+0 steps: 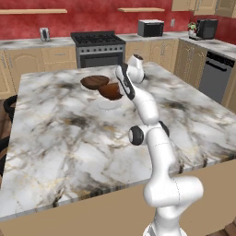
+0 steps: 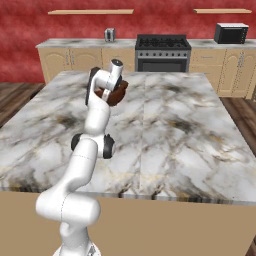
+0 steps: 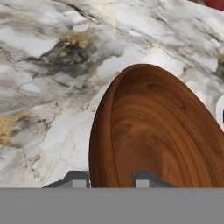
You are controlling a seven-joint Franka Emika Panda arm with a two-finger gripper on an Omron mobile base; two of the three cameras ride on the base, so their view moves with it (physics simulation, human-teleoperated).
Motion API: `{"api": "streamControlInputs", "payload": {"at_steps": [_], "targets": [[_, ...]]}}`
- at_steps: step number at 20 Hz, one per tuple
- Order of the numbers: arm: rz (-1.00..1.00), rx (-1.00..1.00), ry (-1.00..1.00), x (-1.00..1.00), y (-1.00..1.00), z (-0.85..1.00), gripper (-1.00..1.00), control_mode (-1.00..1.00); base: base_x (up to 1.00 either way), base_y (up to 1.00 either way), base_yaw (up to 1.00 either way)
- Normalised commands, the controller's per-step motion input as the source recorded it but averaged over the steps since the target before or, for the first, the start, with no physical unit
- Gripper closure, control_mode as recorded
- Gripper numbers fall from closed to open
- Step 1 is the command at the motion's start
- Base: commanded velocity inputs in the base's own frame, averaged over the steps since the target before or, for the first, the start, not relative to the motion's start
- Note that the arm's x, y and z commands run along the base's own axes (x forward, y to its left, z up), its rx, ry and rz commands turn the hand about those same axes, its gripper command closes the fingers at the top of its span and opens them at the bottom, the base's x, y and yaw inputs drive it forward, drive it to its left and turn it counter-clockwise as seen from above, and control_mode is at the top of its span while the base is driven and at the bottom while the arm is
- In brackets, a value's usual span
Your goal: Move the bowls from the cabinet to the plates on the dining table.
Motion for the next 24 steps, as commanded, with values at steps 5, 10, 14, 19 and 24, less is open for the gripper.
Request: {"api": "streamControlInputs", "payload": {"at_steps": [5,10,14,19,24], "targets": [[0.00,0.00,0.00,0.00,0.08,-0.29,1.00,-1.00,0.00,0.00,0.00],[0.00,0.00,0.00,0.06,0.09,-0.12,1.00,-1.00,0.00,0.00,0.00],[0.00,0.00,0.00,0.19,0.07,-0.26,1.00,-1.00,0.00,0.00,0.00],[0.00,0.00,0.00,0.27,0.03,-0.30,1.00,-1.00,0.00,0.00,0.00],[0.00,0.00,0.00,0.21,0.03,-0.16,1.00,-1.00,0.00,0.00,0.00]]}}
